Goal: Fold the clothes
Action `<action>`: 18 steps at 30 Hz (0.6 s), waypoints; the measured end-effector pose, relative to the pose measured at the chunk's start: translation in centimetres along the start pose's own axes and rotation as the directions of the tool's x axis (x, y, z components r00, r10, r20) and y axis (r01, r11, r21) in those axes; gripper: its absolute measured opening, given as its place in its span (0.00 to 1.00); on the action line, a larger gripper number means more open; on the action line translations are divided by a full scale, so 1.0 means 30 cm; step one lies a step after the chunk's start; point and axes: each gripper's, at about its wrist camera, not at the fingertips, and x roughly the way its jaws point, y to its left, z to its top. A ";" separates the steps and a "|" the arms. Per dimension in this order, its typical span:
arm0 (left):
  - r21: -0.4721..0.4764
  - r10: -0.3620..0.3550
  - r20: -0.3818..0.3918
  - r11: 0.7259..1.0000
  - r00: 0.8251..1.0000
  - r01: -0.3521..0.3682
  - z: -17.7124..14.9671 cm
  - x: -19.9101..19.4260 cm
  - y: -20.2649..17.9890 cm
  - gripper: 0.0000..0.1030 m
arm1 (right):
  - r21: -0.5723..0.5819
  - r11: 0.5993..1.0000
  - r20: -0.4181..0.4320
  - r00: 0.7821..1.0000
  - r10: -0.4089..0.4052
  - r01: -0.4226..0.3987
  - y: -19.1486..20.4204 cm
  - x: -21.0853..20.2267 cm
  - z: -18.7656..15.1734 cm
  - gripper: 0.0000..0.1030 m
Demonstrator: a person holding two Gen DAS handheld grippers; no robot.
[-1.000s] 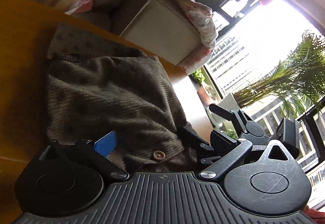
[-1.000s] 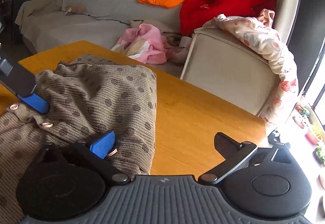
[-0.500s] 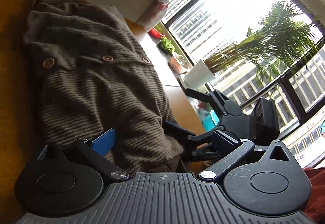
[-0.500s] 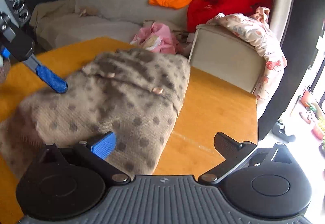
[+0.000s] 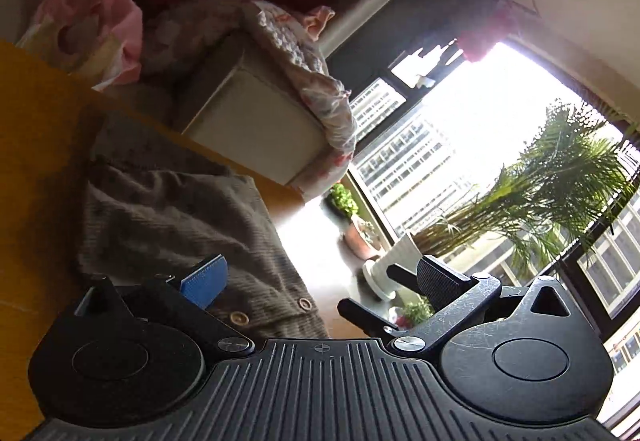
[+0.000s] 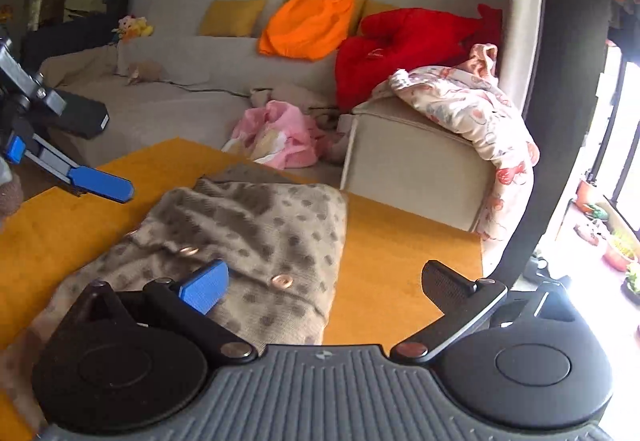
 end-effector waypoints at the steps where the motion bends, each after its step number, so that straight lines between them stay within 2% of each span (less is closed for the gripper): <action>1: -0.008 0.029 -0.011 1.000 1.000 -0.029 0.011 0.025 0.024 1.00 | -0.009 0.999 -0.014 0.999 -0.037 0.037 -0.008 0.052 0.003 1.00; 4: -0.033 0.137 -0.077 0.990 0.988 -0.140 0.025 0.090 0.128 1.00 | -0.080 0.988 -0.124 0.983 -0.139 0.129 -0.027 0.207 -0.037 1.00; 5: -0.043 0.146 -0.082 0.988 0.986 -0.150 0.040 0.093 0.153 1.00 | -0.099 0.984 -0.158 0.974 -0.162 0.148 -0.035 0.246 -0.060 1.00; 8: -0.087 0.082 -0.027 0.993 0.996 -0.084 0.112 0.065 0.206 1.00 | -0.050 0.993 -0.173 0.979 -0.110 0.103 -0.085 0.258 -0.053 1.00; 11: -0.157 0.000 0.007 0.988 1.000 0.001 0.186 0.075 0.241 1.00 | -0.009 0.996 -0.098 0.991 -0.089 0.088 -0.116 0.255 0.027 1.00; 15: -0.208 -0.032 -0.014 0.978 0.999 0.028 0.223 0.154 0.291 1.00 | 0.036 0.997 -0.048 0.997 -0.060 0.061 -0.125 0.351 0.161 1.00; 18: -0.220 -0.030 -0.031 0.975 0.999 0.023 0.224 0.207 0.317 1.00 | 0.022 1.000 -0.073 0.997 -0.010 0.012 -0.092 0.478 0.218 1.00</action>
